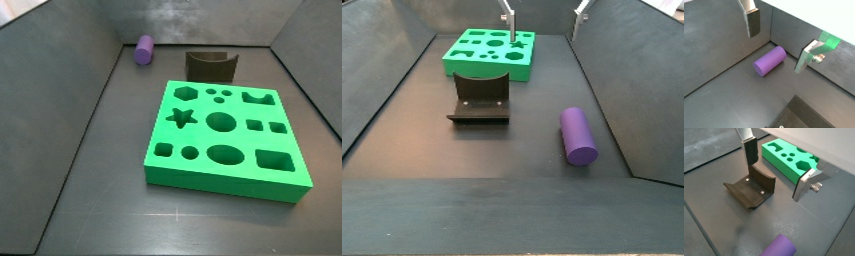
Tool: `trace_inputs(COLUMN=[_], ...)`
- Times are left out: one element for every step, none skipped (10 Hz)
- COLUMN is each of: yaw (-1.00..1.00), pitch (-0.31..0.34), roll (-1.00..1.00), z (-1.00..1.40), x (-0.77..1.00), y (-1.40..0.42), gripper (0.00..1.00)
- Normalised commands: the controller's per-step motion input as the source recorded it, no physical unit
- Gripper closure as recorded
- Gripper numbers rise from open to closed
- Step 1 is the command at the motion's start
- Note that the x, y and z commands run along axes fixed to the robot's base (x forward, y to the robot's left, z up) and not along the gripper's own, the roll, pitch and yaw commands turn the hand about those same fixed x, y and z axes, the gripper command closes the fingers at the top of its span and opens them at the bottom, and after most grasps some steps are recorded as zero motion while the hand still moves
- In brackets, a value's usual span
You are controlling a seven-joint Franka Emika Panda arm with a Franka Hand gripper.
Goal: Pick up the round object. Move up. Place the round object on the fixture. Regrasp the round object. Move to above the board. Insert the round object.
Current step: Pick up the round object.
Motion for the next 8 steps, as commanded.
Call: trace_inputs(yaw=[-0.01, 0.0, 0.0, 0.0, 0.0, 0.0, 0.0, 0.0], pitch=[-0.079, -0.233, -0.279, -0.02, -0.029, -0.059, -0.081, -0.053], roll=[0.0, -0.02, -0.06, 0.02, 0.01, 0.0, 0.0, 0.0], z=[0.0, -0.27, -0.71, -1.0, -1.0, -1.0, -1.0, -1.0], x=[-0.19, -0.41, -0.39, -0.21, -0.21, -0.14, -0.05, -0.01], y=[0.0, 0.02, 0.23, 0.15, 0.15, 0.21, 0.24, 0.32], gripper=[0.0, 0.0, 0.0, 0.0, 0.0, 0.0, 0.0, 0.0])
